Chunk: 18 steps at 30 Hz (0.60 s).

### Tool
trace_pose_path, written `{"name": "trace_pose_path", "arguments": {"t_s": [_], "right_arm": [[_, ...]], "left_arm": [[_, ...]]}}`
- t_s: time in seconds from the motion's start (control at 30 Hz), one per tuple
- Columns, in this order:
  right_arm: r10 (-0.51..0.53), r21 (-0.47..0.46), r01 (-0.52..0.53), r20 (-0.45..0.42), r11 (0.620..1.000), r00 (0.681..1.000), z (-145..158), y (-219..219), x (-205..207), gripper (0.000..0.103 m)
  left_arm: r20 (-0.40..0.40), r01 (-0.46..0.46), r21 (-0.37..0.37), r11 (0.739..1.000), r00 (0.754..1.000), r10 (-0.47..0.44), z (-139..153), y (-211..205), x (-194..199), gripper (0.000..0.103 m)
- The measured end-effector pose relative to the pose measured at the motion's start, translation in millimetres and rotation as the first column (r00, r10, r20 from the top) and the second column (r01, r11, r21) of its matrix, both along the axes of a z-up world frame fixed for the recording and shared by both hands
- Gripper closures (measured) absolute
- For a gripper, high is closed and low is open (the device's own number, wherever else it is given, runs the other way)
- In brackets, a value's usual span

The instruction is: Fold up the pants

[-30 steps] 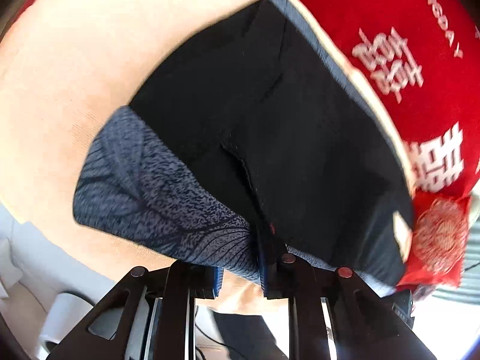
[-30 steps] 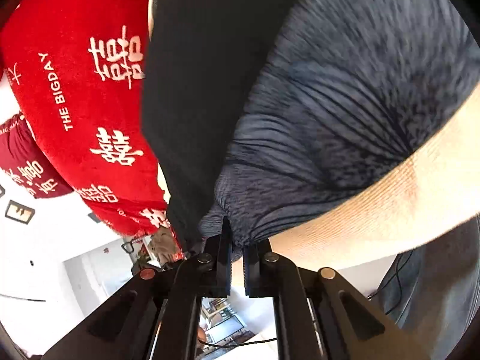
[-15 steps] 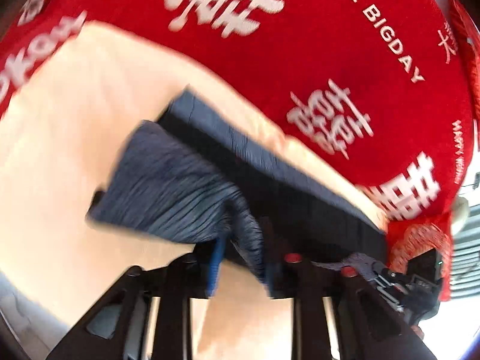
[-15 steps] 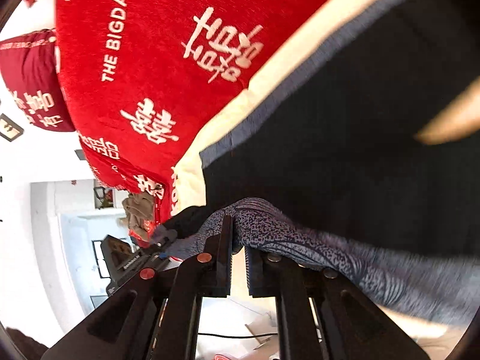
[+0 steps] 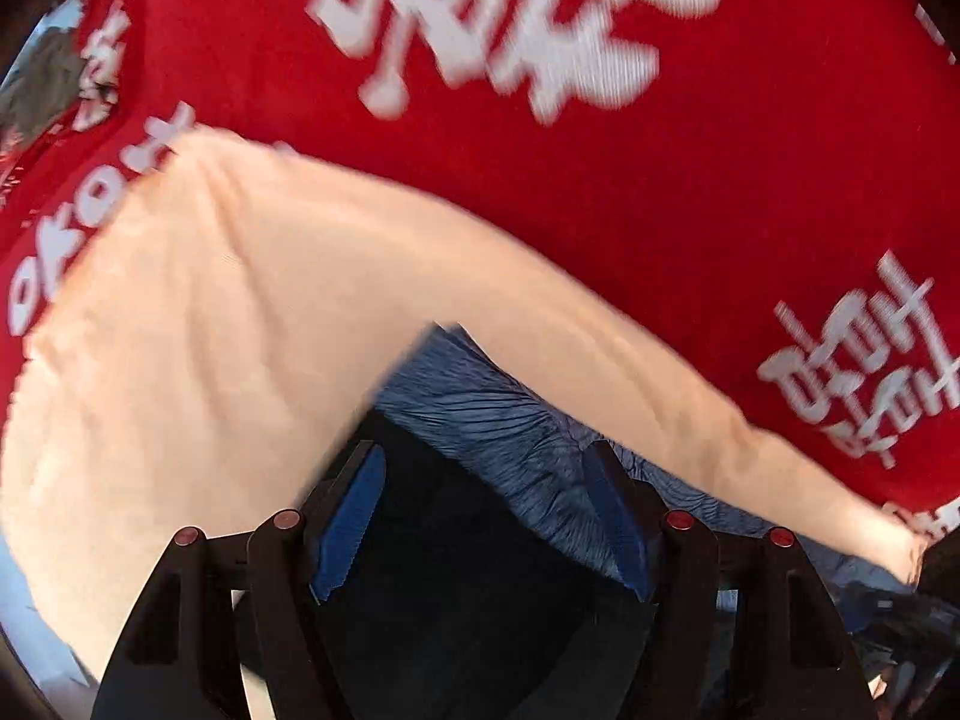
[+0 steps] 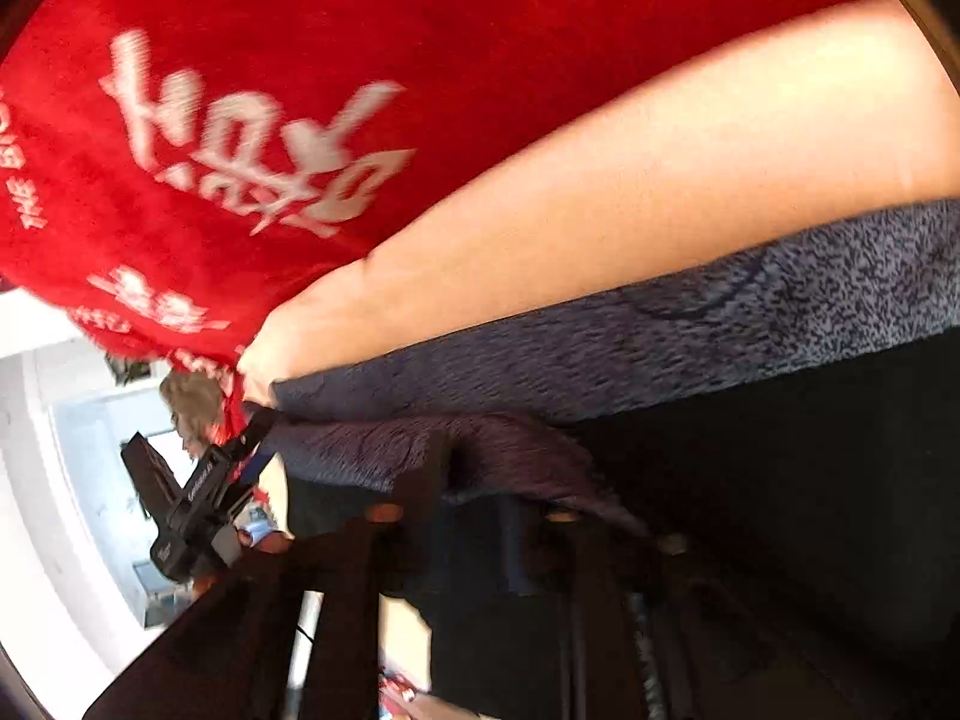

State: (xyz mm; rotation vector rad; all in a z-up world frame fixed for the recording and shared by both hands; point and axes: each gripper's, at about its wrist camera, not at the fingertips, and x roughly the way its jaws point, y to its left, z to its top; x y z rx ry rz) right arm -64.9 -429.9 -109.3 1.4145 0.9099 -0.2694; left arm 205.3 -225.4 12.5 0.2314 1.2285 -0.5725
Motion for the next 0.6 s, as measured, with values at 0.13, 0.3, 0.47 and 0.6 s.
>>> {"name": "trace_pose_path", "arguments": {"t_s": [0.13, 0.3, 0.47, 0.6], "right_arm": [[0.094, -0.151, -0.085, 0.051, 0.985, 0.994, 55, 27, 1, 0.019], [0.240, -0.214, -0.240, -0.029, 0.947, 0.970, 42, 50, 40, 0.042], [0.275, -0.326, -0.322, -0.183, 0.889, 0.944, 12, 35, 71, 0.065], [0.164, -0.345, -0.182, -0.081, 0.921, 0.983, 39, 11, 46, 0.063]], "left_arm": [[0.029, 0.045, 0.050, 0.998, 0.998, -0.047, 19, 16, -18, 0.033], [-0.021, 0.174, 0.146, 0.974, 0.985, -0.173, -26, -11, -55, 0.033], [0.110, 0.168, 0.219, 0.961, 0.975, -0.196, -54, -59, -64, 0.018], [0.068, 0.151, 0.216, 0.965, 0.983, -0.169, -45, -65, -54, 0.018]]}}
